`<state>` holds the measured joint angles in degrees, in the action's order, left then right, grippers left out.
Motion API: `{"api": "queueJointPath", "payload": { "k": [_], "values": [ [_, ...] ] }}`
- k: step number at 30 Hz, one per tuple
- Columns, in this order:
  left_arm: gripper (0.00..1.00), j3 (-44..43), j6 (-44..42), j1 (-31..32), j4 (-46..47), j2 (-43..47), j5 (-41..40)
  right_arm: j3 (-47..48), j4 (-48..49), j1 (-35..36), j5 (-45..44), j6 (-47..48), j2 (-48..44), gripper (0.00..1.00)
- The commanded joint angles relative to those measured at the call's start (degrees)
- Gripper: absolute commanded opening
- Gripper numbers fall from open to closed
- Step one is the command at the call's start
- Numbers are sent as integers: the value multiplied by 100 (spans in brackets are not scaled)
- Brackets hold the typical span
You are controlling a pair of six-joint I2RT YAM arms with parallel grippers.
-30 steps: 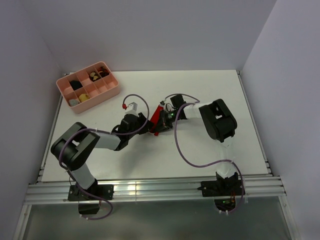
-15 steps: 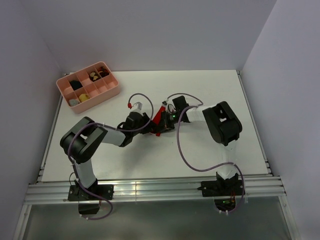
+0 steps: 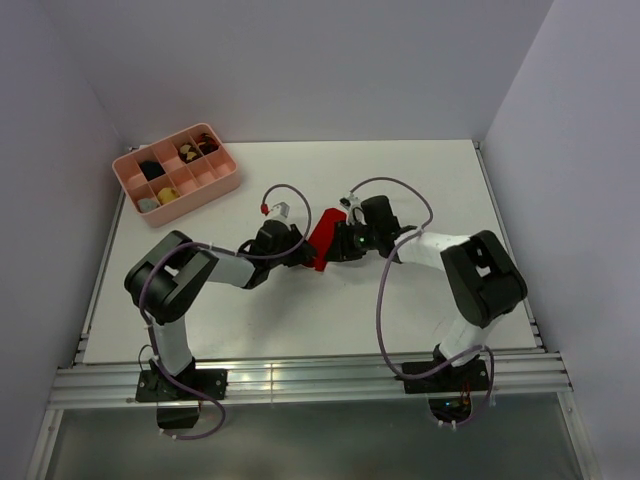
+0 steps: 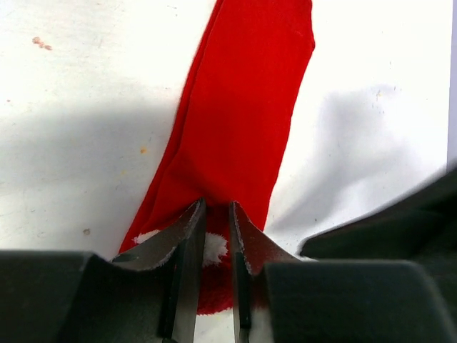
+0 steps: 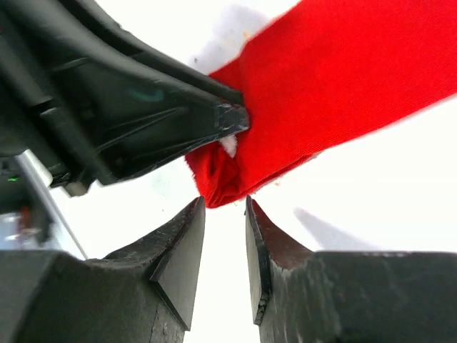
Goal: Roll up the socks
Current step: Roll the sock at the center of the board.
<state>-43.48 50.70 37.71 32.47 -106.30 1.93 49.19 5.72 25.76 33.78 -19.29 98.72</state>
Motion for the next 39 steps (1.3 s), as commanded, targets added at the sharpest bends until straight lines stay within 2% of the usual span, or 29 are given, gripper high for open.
{"api": "queueJointPath", "payload": {
  "k": [1, 3, 8, 15, 30, 39],
  "values": [
    [25, -90, -156, -1, -601, -216, 88, -199, 482, 236, -767, 715, -703, 38],
    [25, -125, -165, 8, -636, -216, 114, -357, 579, 394, -1249, 1056, -880, 41],
    [25, -213, -218, 8, -768, -216, 167, -463, 711, 1306, -2583, 1865, -1161, 50],
    [24, -248, -236, 8, -812, -189, 220, -436, 834, 1889, -3193, 2324, -1021, 51],
    [23, -318, -262, -1, -935, -163, 299, -639, 1379, 1950, -2965, 2342, -389, 50],
    [23, -371, -245, -1, -1006, -163, 369, -472, 1081, 1951, -3078, 2298, 68, 49]
  ]
}}
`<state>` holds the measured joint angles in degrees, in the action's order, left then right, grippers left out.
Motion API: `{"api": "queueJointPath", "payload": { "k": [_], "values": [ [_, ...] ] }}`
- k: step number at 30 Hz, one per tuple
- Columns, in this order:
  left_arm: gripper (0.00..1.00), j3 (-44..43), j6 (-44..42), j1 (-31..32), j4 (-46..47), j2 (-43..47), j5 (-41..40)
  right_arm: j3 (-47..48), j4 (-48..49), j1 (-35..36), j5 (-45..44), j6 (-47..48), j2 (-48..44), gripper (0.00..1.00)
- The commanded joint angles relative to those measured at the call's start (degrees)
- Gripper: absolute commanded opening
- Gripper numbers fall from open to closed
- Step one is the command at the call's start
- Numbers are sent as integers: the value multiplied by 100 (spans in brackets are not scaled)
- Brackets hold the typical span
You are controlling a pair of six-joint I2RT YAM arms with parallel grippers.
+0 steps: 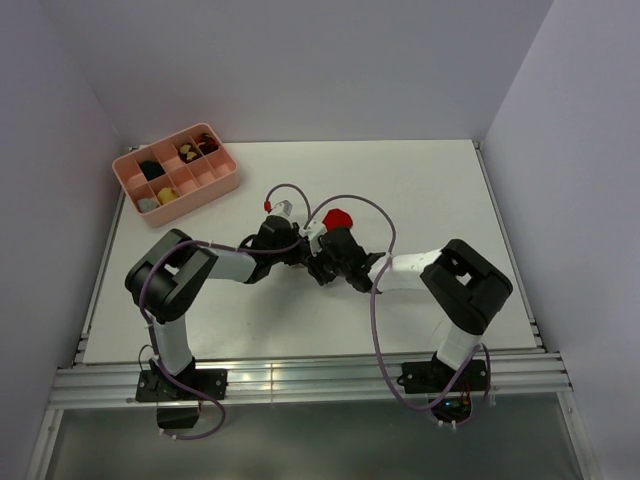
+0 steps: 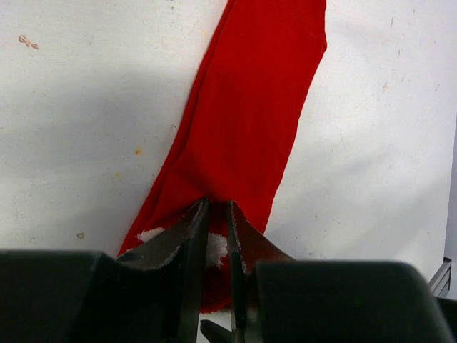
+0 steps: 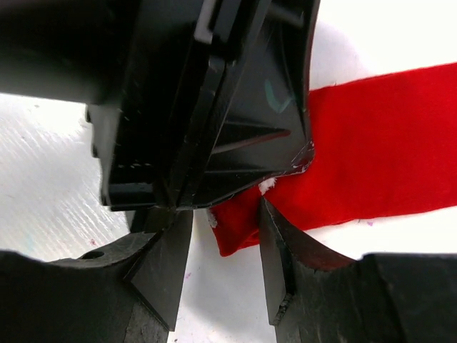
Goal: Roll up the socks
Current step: Roll the sock at the center of the board.
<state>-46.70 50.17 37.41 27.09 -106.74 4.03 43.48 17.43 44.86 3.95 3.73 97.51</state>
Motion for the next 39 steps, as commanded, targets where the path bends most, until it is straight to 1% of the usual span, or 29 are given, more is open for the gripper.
{"api": "queueJointPath", "payload": {
  "k": [1, 4, 6, 7, 8, 10, 11, 12, 14, 17, 23, 26, 27, 29, 30, 33, 34, 36, 37, 39],
  "values": [
    [23, -59, -192, 30, -477, -102, 159, 116, -117, 40, -130, -30, 206, 49],
    [22, -50, -183, 30, -503, -49, 177, 195, -328, 40, -306, -109, 294, 49],
    [23, -41, -175, 21, -538, -5, 142, 222, -459, 40, -368, -153, 356, 47],
    [22, -41, -166, 12, -547, 39, 133, 231, -495, 40, -386, -205, 365, 44],
    [22, -33, -148, 3, -582, 65, 115, 231, -521, 40, -429, -240, 365, 33],
    [23, -15, -87, -5, -608, 109, 63, 283, -653, 40, -596, -319, 408, 15],
    [23, -15, -52, -14, -626, 153, 36, 292, -688, 40, -649, -346, 426, 3],
    [23, -15, 9, -23, -661, 162, 1, 310, -732, 40, -649, -364, 426, 0],
    [23, 11, 124, -49, -670, 188, -51, 327, -793, 14, -562, -364, 418, 0],
    [24, 55, 282, -102, -697, 232, -122, 301, -890, -74, -422, -627, 330, 0],
    [28, 214, 730, -304, -609, 627, -359, 362, -1233, -504, 422, -952, 312, 0],
    [31, 240, 774, -366, -600, 952, -377, 459, -1374, -645, 940, -1067, 373, 0],
    [32, 266, 783, -375, -591, 1040, -647, 520, -1435, -767, 1229, -1093, 443, 0],
    [35, 380, 758, -383, -504, 1339, -885, 599, -1584, -908, 1572, -1216, 523, 0],
    [36, 433, 748, -392, -468, 1453, -1000, 722, -1646, -1074, 2018, -1347, 645, 0],
    [39, 802, 556, -392, -126, 1875, -1194, 880, -1699, -1408, 2715, -1611, 804, 0],
    [41, 898, 459, -383, 5, 2033, -1186, 925, -1699, -1471, 3030, -1699, 917, 0],
    [46, 1162, 82, -375, 304, 2148, -1142, 1073, -1812, -1585, 3366, -1909, 1058, 0],
    [52, 1241, -50, -331, 392, 2244, -1098, 1092, -1805, -1699, 3724, -2015, 1216, 0],
    [58, 1478, -236, -287, 559, 2341, -1089, 1179, -1787, -1823, 4008, -2243, 1383, 0]
  ]
}}
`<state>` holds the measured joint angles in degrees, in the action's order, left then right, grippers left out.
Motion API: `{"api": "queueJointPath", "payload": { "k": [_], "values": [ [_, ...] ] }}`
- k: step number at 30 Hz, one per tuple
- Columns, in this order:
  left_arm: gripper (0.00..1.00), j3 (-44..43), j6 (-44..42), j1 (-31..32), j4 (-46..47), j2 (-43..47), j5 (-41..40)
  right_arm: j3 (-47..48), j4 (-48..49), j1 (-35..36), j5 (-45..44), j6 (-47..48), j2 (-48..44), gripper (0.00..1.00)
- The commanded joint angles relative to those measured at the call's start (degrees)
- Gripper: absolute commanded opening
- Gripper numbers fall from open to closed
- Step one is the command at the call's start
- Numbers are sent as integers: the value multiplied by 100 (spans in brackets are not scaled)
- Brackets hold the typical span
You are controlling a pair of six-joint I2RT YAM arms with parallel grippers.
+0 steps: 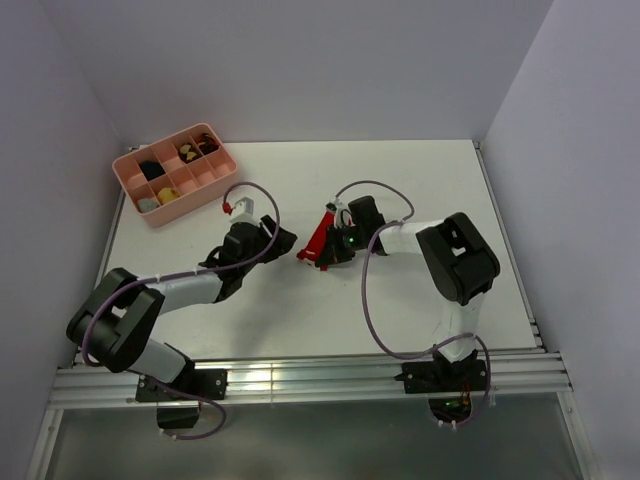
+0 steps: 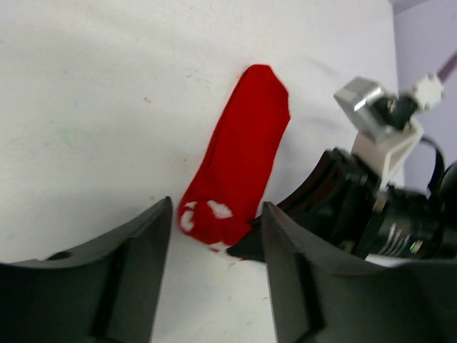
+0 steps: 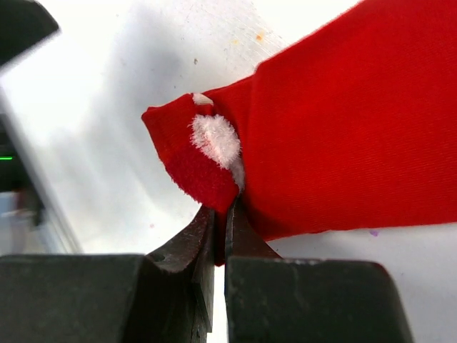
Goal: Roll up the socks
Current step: Roll the sock at the center of the board.
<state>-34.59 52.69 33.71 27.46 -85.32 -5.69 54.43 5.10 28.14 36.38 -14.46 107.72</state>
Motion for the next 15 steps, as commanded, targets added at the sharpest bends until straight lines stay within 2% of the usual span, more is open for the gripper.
{"api": "queueJointPath", "payload": {
  "k": [1, 4, 8, 15],
  "values": [
    [63, 321, -470, 126, 506, 252, -177, 111, -598, -221, 800, -496, 468, 0],
    [64, 330, -137, 231, 59, 192, -361, 94, -528, -300, 871, -917, 565, 0],
    [63, 286, 766, 425, -267, 7, -546, -82, -37, -379, 1003, -1611, 645, 0],
    [61, -135, 1358, 724, -566, -573, -547, -477, 913, -380, 1029, -2842, 689, 0]
  ]
}}
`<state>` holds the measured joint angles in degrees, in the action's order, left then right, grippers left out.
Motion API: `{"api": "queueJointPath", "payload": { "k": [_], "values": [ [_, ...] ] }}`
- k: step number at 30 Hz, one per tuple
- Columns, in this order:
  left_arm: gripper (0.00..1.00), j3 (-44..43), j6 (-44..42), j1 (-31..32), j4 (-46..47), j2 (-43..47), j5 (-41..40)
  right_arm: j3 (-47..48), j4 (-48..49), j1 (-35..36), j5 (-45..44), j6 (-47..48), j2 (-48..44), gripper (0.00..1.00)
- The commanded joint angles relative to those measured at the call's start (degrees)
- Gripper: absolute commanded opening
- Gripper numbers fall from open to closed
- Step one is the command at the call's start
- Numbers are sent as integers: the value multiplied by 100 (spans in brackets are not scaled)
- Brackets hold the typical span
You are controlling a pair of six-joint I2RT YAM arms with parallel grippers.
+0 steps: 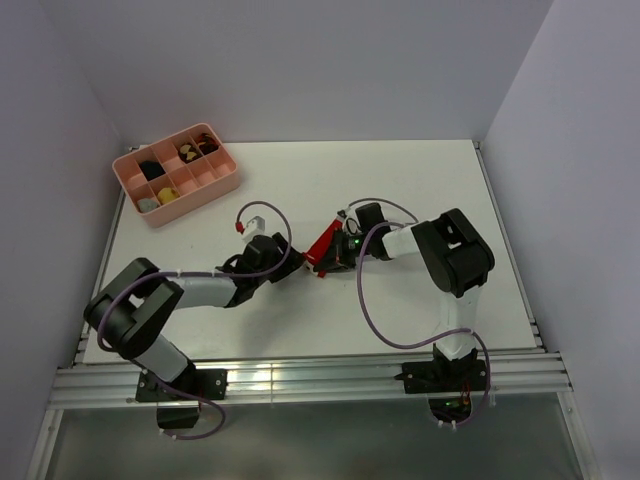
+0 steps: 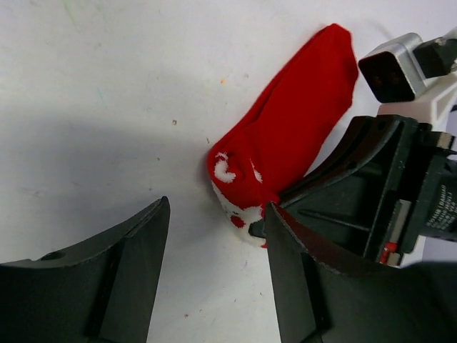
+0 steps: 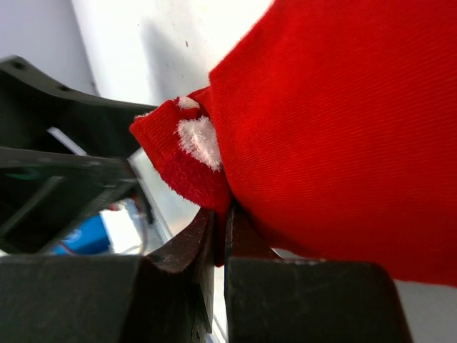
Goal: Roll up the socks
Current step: Roll the sock at the center of the board.
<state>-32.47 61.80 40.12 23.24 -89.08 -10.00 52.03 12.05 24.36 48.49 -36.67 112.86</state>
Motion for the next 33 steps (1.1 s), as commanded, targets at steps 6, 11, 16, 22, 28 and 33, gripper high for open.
{"api": "queueJointPath", "payload": {
  "k": [6, 11, 16, 22, 28, 33],
  "values": [
    [57, -277, 763, 101, 215, -540, -29, -343, 447, 7, -296, -956, 166, 0],
    [54, -435, 763, 101, 286, -742, -19, -422, 614, 16, -279, -1097, 219, 0],
    [49, -594, 702, 101, 154, -962, 50, -457, 649, 16, -322, -1071, 175, 0],
    [38, -559, 781, 101, 119, -1147, 191, -387, 614, 25, -392, -975, 184, 0],
    [20, -673, 711, 93, -13, -1191, 165, -194, 70, 86, -752, -500, -96, 0],
    [3, -954, 535, 101, -599, -1173, 112, -62, -414, 244, -1253, -8, -492, 20]
  ]
}}
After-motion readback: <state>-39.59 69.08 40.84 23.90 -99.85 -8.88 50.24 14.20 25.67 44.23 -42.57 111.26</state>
